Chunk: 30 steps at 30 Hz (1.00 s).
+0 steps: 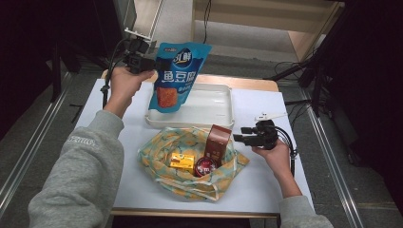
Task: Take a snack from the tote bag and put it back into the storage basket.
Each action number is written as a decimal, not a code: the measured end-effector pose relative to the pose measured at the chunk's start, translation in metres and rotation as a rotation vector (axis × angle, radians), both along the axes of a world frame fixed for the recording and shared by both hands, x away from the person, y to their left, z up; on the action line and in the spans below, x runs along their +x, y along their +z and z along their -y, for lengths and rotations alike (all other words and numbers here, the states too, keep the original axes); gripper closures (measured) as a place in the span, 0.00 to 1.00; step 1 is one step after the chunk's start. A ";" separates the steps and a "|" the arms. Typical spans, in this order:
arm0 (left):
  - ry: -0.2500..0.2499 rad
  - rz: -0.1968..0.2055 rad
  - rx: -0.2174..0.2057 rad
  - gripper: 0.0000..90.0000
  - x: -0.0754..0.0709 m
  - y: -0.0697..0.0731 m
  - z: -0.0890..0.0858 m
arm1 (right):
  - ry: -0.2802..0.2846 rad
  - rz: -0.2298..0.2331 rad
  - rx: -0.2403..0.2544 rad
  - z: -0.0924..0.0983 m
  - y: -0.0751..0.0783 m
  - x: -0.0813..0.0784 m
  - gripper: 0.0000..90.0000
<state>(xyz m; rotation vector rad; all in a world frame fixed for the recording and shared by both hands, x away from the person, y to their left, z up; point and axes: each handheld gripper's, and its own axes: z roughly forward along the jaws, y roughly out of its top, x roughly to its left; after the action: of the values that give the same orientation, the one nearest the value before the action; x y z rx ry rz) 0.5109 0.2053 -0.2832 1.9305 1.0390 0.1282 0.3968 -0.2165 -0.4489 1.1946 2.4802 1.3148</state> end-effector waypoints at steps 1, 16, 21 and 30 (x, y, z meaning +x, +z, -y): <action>0.002 -0.001 0.001 0.97 0.001 -0.002 0.001 | 0.001 0.000 0.000 0.000 0.000 0.000 0.49; 0.033 0.012 -0.001 0.97 0.008 -0.021 0.000 | -0.003 -0.002 0.000 0.002 0.000 -0.001 0.49; 0.034 0.024 0.008 0.97 0.005 -0.027 -0.001 | 0.002 -0.002 -0.001 0.001 -0.001 -0.001 0.49; 0.027 0.011 0.011 0.97 0.005 -0.037 -0.001 | 0.002 -0.001 -0.003 0.000 -0.001 -0.001 0.49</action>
<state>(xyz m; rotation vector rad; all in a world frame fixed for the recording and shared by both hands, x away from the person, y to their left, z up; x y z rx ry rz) 0.5161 0.2067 -0.3200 1.9241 1.0589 0.1598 0.3962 -0.2169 -0.4501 1.1920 2.4842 1.3110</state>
